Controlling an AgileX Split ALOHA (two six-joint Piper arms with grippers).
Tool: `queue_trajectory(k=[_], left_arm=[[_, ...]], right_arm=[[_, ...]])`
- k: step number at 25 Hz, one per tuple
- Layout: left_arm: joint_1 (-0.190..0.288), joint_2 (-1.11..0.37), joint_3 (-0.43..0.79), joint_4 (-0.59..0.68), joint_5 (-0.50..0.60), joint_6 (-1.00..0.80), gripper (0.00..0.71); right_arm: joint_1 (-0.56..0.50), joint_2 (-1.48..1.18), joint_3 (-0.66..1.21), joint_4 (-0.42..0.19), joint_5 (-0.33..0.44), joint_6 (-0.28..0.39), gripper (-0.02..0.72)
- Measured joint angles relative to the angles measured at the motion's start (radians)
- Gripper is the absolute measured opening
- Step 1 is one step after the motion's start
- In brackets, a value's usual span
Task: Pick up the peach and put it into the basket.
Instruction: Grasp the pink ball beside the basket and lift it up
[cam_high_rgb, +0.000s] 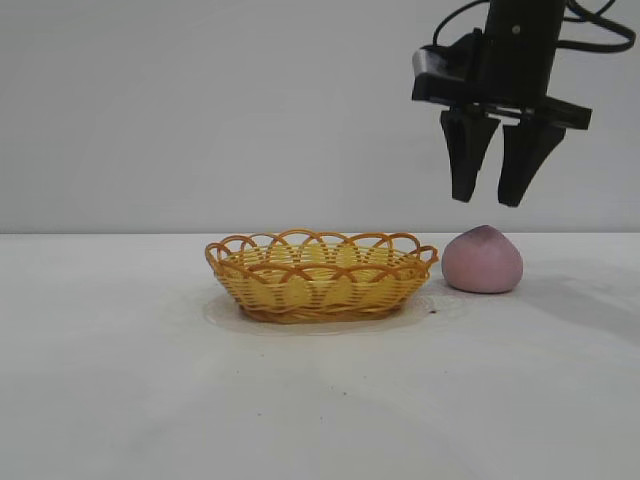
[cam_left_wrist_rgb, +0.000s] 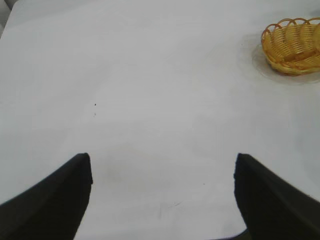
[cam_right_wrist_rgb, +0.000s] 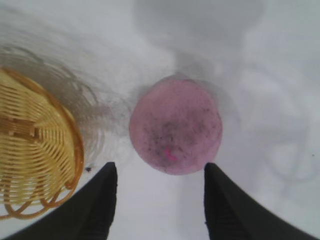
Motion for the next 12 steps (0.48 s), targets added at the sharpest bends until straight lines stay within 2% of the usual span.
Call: queue_trajectory(k=[5,7,11,12], left_arm=[[0.0,0.0,0.0,0.0,0.0,0.0,0.519],[0.0,0.0,0.0,0.0,0.0,0.0,0.519],[0.0,0.0,0.0,0.0,0.0,0.0,0.519],[0.0,0.0,0.0,0.0,0.0,0.0,0.519]], right_arm=[[0.0,0.048,0.0,0.002,-0.005,0.0,0.383],[0.0,0.063,0.0,0.002,-0.007,0.0,0.299],[0.0,0.067,0.0,-0.021,-0.007,-0.009,0.077],[0.0,0.067,0.0,-0.029,-0.007,-0.011,0.048]])
